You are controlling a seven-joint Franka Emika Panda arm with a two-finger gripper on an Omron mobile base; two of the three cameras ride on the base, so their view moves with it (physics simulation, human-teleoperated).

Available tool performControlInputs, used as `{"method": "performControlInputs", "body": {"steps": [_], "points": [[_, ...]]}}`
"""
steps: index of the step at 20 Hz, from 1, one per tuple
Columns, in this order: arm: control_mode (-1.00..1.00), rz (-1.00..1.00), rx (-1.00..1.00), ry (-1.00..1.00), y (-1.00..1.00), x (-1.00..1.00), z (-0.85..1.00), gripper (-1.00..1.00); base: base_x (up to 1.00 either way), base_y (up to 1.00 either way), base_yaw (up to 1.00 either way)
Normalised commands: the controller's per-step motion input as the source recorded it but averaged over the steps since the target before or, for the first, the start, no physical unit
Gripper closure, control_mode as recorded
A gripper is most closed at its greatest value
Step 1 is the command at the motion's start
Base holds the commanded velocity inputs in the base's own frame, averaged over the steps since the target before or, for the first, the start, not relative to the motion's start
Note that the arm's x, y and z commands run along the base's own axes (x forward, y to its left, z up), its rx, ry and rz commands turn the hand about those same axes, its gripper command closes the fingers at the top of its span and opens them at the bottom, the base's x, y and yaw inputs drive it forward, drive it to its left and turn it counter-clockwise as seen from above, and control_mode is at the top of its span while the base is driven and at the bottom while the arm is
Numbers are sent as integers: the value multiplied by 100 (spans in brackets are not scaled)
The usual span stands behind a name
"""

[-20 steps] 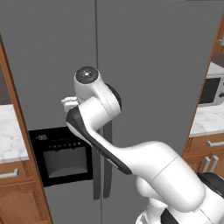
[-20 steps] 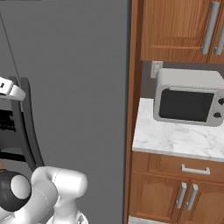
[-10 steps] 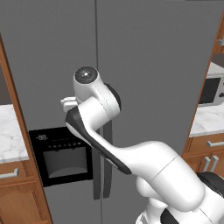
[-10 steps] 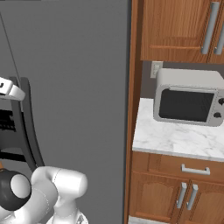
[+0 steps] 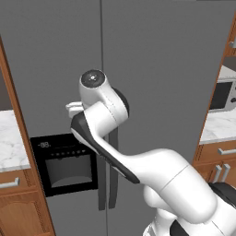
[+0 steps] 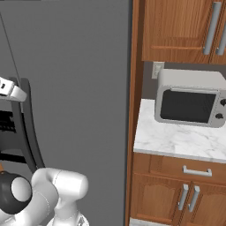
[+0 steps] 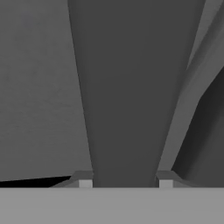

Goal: Open the freezer door, pick up the ice cube tray from the freezer, and place it on the dining counter.

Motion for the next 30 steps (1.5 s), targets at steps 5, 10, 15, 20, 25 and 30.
{"method": "performControlInputs", "body": {"steps": [5,10,15,20,25,30], "points": [[-100,0,0,0,0,0,0,100,0,0,0],[-100,0,0,0,0,0,0,100,0,0,0],[-100,-2,0,0,28,-5,0,100,0,0,0],[-100,-7,0,0,41,-28,0,100,0,0,0],[-100,-7,0,0,30,-41,1,100,0,0,0],[-100,-7,0,0,26,-66,5,100,0,0,0]]}}
